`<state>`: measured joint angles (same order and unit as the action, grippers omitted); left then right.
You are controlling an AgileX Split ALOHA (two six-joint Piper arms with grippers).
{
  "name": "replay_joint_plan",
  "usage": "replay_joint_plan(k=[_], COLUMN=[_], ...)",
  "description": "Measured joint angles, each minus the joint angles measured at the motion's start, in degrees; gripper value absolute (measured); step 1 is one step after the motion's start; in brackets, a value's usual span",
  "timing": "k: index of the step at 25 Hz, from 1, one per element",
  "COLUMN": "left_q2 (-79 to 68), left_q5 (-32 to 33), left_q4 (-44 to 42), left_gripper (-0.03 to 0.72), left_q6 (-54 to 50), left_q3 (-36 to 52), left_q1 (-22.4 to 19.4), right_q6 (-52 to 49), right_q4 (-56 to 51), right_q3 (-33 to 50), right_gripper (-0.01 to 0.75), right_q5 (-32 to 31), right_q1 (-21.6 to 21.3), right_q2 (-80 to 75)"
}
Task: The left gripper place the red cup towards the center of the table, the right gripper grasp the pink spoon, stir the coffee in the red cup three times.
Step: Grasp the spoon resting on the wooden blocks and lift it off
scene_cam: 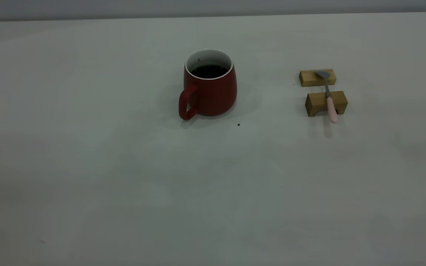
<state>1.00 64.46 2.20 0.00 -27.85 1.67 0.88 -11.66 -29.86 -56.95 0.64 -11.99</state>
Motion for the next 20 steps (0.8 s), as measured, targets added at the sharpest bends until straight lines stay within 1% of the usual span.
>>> replay_joint_plan(k=[3, 5, 8, 13, 17, 20], left_q2=[0.0, 0.0, 0.1, 0.1, 0.1, 0.1], left_q5=[0.1, 0.1, 0.1, 0.2, 0.3, 0.3], left_q4=[0.0, 0.0, 0.0, 0.1, 0.1, 0.1], left_gripper=[0.409, 0.409, 0.409, 0.409, 0.409, 0.409], left_q6=[0.0, 0.0, 0.0, 0.0, 0.0, 0.0], left_q3=[0.0, 0.0, 0.0, 0.0, 0.0, 0.0], left_q1=[-1.2, -1.2, -1.2, -1.2, -1.2, -1.2], right_q6=[1.2, 3.1, 8.3, 18.4, 29.9, 37.4], right_q4=[-5.5, -9.3, -13.9, -21.0, -29.2, -34.5], right_q3=[0.0, 0.0, 0.0, -0.1, -2.3, -5.2], right_gripper=[0.389, 0.422, 0.442, 0.458, 0.514, 0.558], right_q5=[5.2, 10.6, 15.9, 20.8, 22.9, 25.4], right_q1=[0.0, 0.0, 0.0, 0.0, 0.1, 1.6], right_q2=[-7.2, -11.7, -20.7, -38.7, -54.8, -63.6])
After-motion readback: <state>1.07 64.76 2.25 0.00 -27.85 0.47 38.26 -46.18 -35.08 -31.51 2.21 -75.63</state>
